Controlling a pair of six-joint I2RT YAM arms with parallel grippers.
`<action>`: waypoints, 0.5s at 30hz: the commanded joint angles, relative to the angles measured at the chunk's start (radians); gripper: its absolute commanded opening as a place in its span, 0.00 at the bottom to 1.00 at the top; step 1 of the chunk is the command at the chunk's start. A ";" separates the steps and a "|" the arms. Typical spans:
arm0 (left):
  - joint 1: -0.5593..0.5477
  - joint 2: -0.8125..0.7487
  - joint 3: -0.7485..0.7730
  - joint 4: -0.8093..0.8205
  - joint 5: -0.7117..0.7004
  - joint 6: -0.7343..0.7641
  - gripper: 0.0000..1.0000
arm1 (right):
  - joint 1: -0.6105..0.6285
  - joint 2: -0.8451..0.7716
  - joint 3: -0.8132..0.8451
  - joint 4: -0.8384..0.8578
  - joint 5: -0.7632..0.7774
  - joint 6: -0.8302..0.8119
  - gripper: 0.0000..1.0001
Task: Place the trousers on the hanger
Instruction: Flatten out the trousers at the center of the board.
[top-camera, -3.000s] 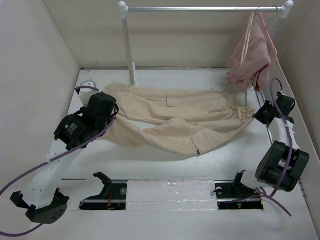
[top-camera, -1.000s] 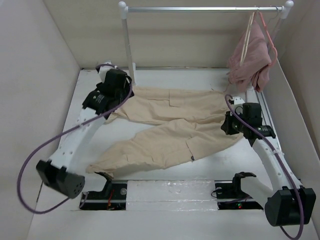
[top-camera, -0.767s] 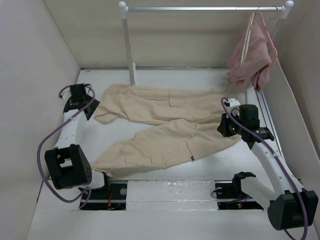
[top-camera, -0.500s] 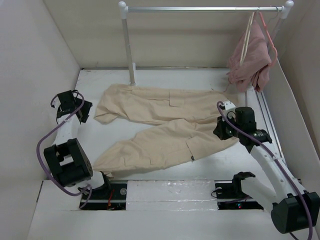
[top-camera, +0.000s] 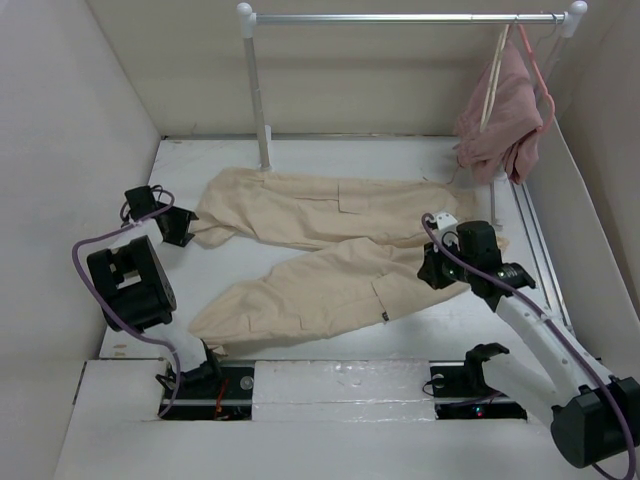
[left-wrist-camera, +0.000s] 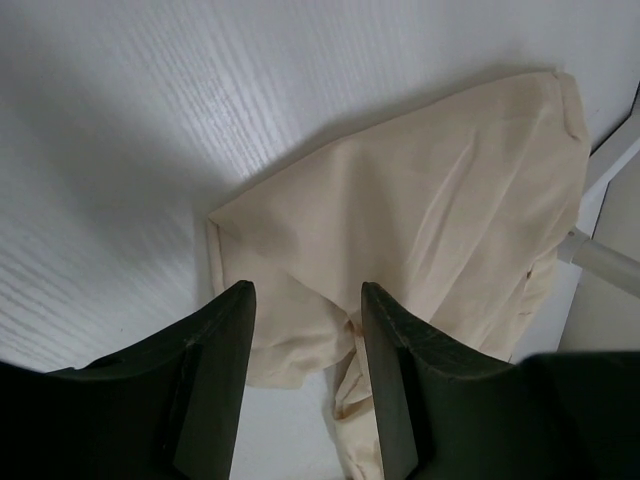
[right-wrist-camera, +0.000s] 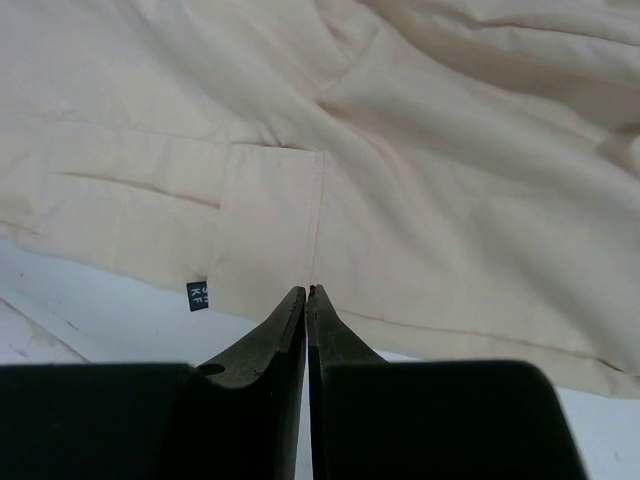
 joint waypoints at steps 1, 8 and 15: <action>-0.010 0.018 0.071 0.027 -0.008 0.000 0.42 | 0.026 -0.017 -0.007 0.060 0.019 0.028 0.10; -0.020 0.081 0.097 0.012 -0.037 -0.003 0.35 | 0.035 -0.008 0.010 0.057 0.038 0.035 0.10; -0.030 0.115 0.117 -0.025 -0.078 0.008 0.38 | 0.035 0.006 0.019 0.056 0.044 0.032 0.10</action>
